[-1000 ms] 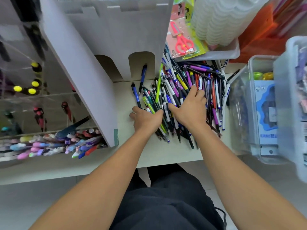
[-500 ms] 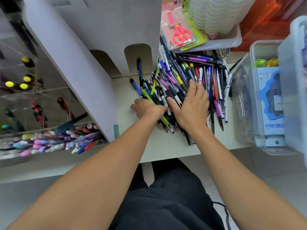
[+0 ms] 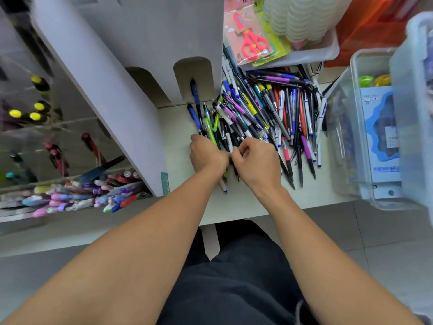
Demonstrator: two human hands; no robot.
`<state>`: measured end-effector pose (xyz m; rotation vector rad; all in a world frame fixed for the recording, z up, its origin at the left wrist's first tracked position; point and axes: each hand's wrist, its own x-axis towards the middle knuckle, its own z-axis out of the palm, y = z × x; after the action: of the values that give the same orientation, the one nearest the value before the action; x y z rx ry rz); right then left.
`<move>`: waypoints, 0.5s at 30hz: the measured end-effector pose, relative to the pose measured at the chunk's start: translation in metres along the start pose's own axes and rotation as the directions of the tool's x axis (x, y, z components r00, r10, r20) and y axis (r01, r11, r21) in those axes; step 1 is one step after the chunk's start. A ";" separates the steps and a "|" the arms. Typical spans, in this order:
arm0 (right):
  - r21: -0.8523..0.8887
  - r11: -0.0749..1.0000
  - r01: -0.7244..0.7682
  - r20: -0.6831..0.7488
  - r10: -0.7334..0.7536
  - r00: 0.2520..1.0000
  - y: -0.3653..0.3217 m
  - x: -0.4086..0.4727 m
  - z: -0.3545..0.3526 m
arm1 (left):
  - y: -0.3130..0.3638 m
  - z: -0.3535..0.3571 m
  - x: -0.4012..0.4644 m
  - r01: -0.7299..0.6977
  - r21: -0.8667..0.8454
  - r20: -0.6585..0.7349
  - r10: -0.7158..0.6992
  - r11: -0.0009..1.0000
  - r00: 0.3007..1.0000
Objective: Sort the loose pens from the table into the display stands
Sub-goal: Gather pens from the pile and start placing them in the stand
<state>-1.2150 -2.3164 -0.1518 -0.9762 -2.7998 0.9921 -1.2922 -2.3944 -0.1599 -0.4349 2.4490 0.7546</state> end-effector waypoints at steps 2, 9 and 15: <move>0.011 1.000 -0.006 -0.019 0.007 1.000 0.004 0.005 -0.004 | 0.000 0.000 0.003 -0.007 0.002 -0.018 0.007 1.000 1.000; 0.037 0.999 0.032 0.028 -0.033 0.999 0.012 0.004 -0.009 | -0.012 -0.019 0.022 -0.054 0.060 0.033 0.052 0.997 0.998; 0.160 0.986 0.051 0.074 -0.063 0.995 -0.005 0.000 0.005 | -0.031 -0.050 0.017 0.021 -0.018 0.123 -0.018 1.000 0.992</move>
<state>-1.2191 -2.3225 -0.1533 -0.8520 -2.7410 1.2482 -1.3118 -2.4511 -0.1479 -0.4068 2.3215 0.7738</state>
